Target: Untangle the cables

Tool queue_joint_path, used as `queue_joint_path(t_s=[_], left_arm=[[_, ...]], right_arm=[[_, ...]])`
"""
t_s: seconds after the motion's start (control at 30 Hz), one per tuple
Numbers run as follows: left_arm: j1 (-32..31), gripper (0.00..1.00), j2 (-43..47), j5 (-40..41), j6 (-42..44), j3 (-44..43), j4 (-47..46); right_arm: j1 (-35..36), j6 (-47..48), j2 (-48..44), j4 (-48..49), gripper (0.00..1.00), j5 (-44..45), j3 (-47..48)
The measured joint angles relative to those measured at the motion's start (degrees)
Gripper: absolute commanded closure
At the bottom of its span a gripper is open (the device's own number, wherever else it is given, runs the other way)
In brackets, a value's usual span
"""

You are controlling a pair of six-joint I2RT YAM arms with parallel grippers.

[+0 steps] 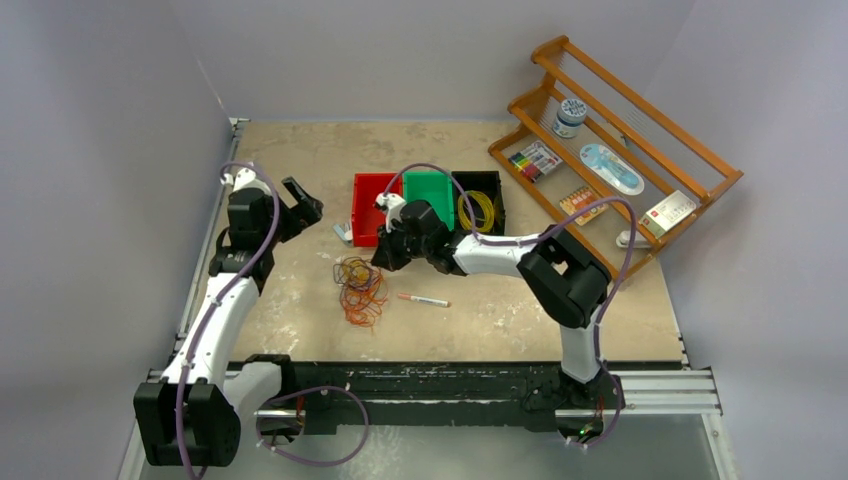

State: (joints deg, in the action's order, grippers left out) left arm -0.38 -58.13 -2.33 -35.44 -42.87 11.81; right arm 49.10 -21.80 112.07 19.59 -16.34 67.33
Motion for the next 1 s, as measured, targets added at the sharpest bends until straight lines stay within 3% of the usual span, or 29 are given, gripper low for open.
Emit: queue_joint_path(t_s=[0.17,0.33,0.53,0.83,1.0], left_arm=[[0.00,0.00,1.05,-0.11,-0.85,0.92,-1.09],[0.00,0.08,2.34,-2.45,-0.96,1.55,-3.28],[-1.40,0.11,4.00,-4.72,-1.01,3.80,-5.81],[-19.04,0.18,7.32,-0.94,-3.15,10.99,-10.45],[-25.44,0.22,7.69,1.31,-3.15,15.30,-14.25]], right_arm=[[0.00,0.70,-3.96,0.02,1.00,0.26,-1.84],[0.00,0.72,-10.21,0.72,1.00,-0.28,-4.15],[-0.22,-0.07,-14.32,1.18,1.00,-1.92,-6.47],[-7.45,-6.21,-16.70,3.04,1.00,-7.76,-9.75],[-9.88,-8.81,-16.63,4.13,1.00,-9.57,-9.75]])
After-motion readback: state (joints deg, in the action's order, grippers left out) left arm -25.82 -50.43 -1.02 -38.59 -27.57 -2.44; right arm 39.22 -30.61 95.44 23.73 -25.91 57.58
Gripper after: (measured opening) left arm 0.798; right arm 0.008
